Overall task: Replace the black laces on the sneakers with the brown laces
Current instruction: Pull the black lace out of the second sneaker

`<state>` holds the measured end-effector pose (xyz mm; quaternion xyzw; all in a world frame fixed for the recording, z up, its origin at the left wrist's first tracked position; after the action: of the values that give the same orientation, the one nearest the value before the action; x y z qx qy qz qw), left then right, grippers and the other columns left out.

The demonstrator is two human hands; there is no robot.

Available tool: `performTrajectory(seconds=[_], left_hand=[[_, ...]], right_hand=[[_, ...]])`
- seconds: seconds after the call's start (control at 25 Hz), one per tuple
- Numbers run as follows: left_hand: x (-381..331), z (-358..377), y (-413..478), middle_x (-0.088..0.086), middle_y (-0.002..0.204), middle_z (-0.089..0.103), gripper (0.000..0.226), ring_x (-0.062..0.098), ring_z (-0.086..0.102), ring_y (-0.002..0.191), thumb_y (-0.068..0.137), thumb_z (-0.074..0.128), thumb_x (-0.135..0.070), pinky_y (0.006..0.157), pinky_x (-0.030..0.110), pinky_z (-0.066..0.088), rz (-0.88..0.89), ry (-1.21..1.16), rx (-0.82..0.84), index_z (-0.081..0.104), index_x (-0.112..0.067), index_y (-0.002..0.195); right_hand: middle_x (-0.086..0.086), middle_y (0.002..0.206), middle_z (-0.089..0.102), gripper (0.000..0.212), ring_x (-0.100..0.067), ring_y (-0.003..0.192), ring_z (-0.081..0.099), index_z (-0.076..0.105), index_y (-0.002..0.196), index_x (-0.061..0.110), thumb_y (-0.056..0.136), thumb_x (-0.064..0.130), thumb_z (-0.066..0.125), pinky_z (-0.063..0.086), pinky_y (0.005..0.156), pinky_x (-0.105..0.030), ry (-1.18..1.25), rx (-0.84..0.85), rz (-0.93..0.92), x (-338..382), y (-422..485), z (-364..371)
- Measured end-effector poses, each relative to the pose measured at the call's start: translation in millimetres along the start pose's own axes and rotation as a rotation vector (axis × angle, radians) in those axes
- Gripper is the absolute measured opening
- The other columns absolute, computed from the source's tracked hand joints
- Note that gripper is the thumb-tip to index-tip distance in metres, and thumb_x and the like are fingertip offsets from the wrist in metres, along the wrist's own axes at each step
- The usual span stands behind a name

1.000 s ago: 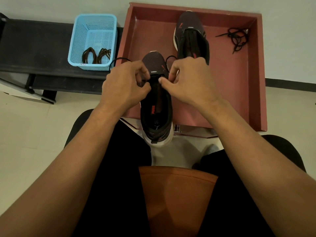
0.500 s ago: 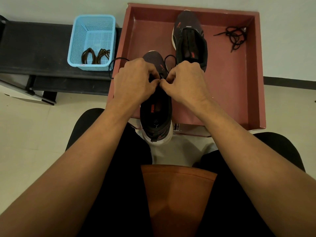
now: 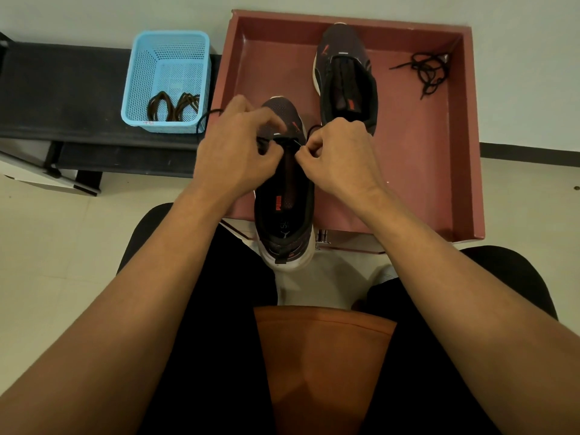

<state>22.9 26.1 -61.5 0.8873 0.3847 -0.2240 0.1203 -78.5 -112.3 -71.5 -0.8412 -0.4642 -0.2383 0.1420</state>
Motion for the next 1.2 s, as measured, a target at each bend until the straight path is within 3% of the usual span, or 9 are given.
performTrajectory(seconds=[0.12, 0.32, 0.48, 0.6, 0.72, 0.8, 0.96, 1.04, 1.2], left_hand=[[-11.8, 14.5, 1.1, -0.008, 0.104, 0.043, 0.024, 0.02, 0.059, 0.094, 0.089, 0.07, -0.045, 0.077, 0.042, 0.055, 0.051, 0.099, 0.07, 0.075, -0.039, 0.112], [-11.8, 15.1, 5.7, -0.01, 0.104, 0.046, 0.022, 0.022, 0.063, 0.101, 0.085, 0.08, -0.05, 0.072, 0.038, 0.049, -0.023, 0.16, -0.025, 0.077, -0.037, 0.103], [-10.1, 9.2, 4.1, -0.011, 0.1, 0.051, 0.012, 0.013, 0.058, 0.091, 0.087, 0.077, -0.046, 0.068, 0.034, 0.041, -0.055, 0.163, -0.073, 0.077, -0.035, 0.093], [12.9, -10.8, 4.5, -0.01, 0.093, 0.063, 0.014, 0.013, 0.061, 0.084, 0.083, 0.07, -0.043, 0.069, 0.035, 0.047, -0.249, 0.108, -0.208, 0.076, -0.031, 0.088], [27.0, -21.8, 0.3, -0.011, 0.086, 0.06, 0.011, 0.014, 0.054, 0.082, 0.085, 0.069, -0.034, 0.072, 0.036, 0.042, -0.421, 0.113, -0.267, 0.073, -0.026, 0.09], [22.5, -18.1, 0.4, -0.009, 0.091, 0.061, 0.009, 0.014, 0.054, 0.085, 0.085, 0.068, -0.031, 0.073, 0.037, 0.041, -0.367, 0.114, -0.228, 0.07, -0.026, 0.092], [-2.4, -0.4, 3.1, -0.008, 0.097, 0.055, 0.015, 0.013, 0.059, 0.089, 0.087, 0.069, -0.039, 0.072, 0.037, 0.051, 0.017, 0.018, -0.051, 0.072, -0.035, 0.101], [-9.5, 8.4, 3.4, -0.01, 0.096, 0.05, 0.015, 0.017, 0.06, 0.093, 0.089, 0.073, -0.048, 0.072, 0.037, 0.048, 0.051, 0.078, 0.024, 0.075, -0.041, 0.102], [-10.1, 12.4, 4.7, -0.013, 0.098, 0.051, 0.019, 0.021, 0.063, 0.101, 0.087, 0.077, -0.052, 0.071, 0.034, 0.042, -0.011, 0.172, -0.01, 0.078, -0.043, 0.104]], right_hand=[[0.009, 0.062, 0.064, 0.021, -0.013, 0.063, 0.065, 0.078, 0.078, 0.024, 0.091, 0.035, 0.067, 0.054, 0.058, -0.028, -0.001, 0.004, 0.023, -0.8, 0.2, -1.2], [0.007, 0.063, 0.066, 0.022, -0.014, 0.063, 0.066, 0.079, 0.079, 0.023, 0.091, 0.036, 0.067, 0.055, 0.058, -0.028, -0.019, 0.018, 0.012, 0.3, -0.9, -0.7], [0.008, 0.063, 0.066, 0.022, -0.013, 0.062, 0.066, 0.076, 0.075, 0.023, 0.091, 0.035, 0.067, 0.049, 0.055, -0.025, -0.014, 0.024, 0.01, 1.3, -2.6, 1.2], [0.01, 0.065, 0.067, 0.02, -0.009, 0.064, 0.067, 0.08, 0.079, 0.023, 0.091, 0.033, 0.067, 0.048, 0.055, -0.022, 0.002, 0.018, 0.023, 0.5, -2.6, -0.1], [0.009, 0.068, 0.07, 0.019, -0.01, 0.068, 0.07, 0.08, 0.081, 0.024, 0.091, 0.033, 0.068, 0.057, 0.061, -0.027, 0.011, 0.014, 0.007, 0.0, -1.0, 0.1], [0.009, 0.07, 0.071, 0.019, -0.012, 0.069, 0.071, 0.081, 0.081, 0.024, 0.09, 0.034, 0.068, 0.061, 0.066, -0.032, 0.008, 0.015, 0.01, -0.7, -1.2, 1.3], [0.007, 0.065, 0.068, 0.021, -0.016, 0.066, 0.069, 0.077, 0.074, 0.023, 0.089, 0.036, 0.068, 0.062, 0.064, -0.036, 0.017, 0.029, 0.009, -1.3, -0.8, 2.0], [0.006, 0.063, 0.067, 0.024, -0.016, 0.064, 0.068, 0.077, 0.073, 0.022, 0.089, 0.037, 0.068, 0.061, 0.062, -0.036, 0.01, 0.035, 0.011, -0.3, -0.3, 1.1], [0.005, 0.065, 0.068, 0.02, -0.016, 0.067, 0.069, 0.079, 0.078, 0.022, 0.088, 0.034, 0.067, 0.062, 0.065, -0.036, 0.01, 0.045, 0.016, -0.3, 1.0, -0.8]])
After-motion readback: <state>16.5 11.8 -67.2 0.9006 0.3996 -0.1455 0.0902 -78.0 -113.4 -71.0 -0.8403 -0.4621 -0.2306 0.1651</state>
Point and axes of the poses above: each hand's wrist, its own y-axis towards the middle knuckle, its own z-axis out of the palm, x = y × z, the point moved 3 cm from there along y, towards the middle knuckle
